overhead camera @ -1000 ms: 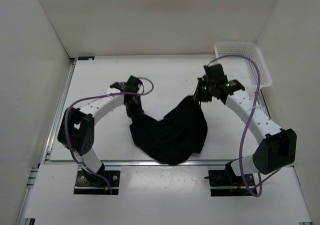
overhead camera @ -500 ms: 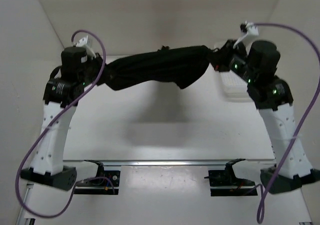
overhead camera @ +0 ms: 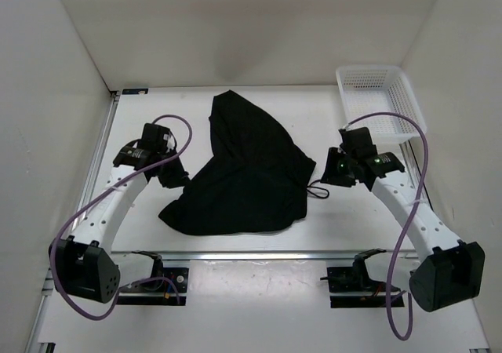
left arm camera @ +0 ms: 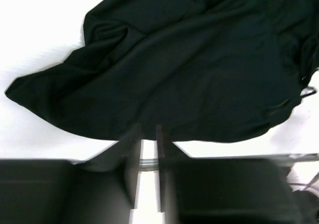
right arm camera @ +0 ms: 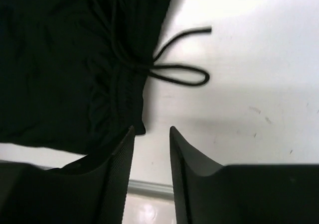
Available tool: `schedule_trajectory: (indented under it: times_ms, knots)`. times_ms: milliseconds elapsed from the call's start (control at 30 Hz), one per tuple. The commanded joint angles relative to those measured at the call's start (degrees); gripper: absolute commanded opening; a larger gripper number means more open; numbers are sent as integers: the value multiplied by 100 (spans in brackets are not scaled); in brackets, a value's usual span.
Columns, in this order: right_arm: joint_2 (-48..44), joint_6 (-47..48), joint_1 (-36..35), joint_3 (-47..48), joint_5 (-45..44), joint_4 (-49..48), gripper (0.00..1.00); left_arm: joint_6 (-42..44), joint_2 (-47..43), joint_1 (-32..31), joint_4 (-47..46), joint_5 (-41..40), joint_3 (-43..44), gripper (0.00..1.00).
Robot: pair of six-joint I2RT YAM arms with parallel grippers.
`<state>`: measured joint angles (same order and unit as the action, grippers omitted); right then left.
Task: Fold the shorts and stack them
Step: Flatten the shorts out
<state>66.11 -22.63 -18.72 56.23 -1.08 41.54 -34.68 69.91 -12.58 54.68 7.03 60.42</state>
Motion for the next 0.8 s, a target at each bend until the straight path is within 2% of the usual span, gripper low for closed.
schedule_trajectory:
  times_ms: [0, 67, 100, 133, 200, 267, 333, 500, 567, 600, 633, 767]
  knots:
    - [-421, -241, 9, 135, 282, 338, 39, -108, -259, 27, -46, -148, 67, 22]
    - [-809, -426, 9, -295, 906, 250, 51, -249, -259, 27, 139, -455, -83, 24]
    - [-914, -679, 9, -453, 1117, 249, 54, -389, -319, 88, 210, -587, -170, 31]
    - [-1002, -846, 9, -620, 1302, 162, 64, -721, -381, 89, 271, -684, -397, 53]
    - [-1126, -1400, -52, -1243, 1853, -40, 75, -1022, -434, 159, 220, -554, -714, 83]
    - [-1266, -1778, -53, -1683, 2172, -452, 81, -1418, -495, 159, 36, -222, -1277, 100]
    - [-1319, -2253, -53, -2220, 2357, -838, 83, -1707, -496, 159, -246, -36, -1759, 100]
    - [-1372, -2825, -53, -2713, 2472, -1490, 84, -1885, -496, 264, -467, 18, -2192, 100]
    - [-1101, -2905, -53, -2828, 2350, -1885, 84, -1885, -347, 265, -659, -43, -2245, 94]
    - [-839, -2983, -53, -2906, 2349, -2026, 84, -1937, -294, 265, -660, -104, -2306, 87]
    - [-697, -3071, -53, -2959, 2349, -2436, 82, -1938, -181, 265, -712, -157, -2359, 84]
    - [-3, -3274, -219, -3030, 2158, -3090, 73, -1990, -74, 317, -765, -272, -2561, 68]
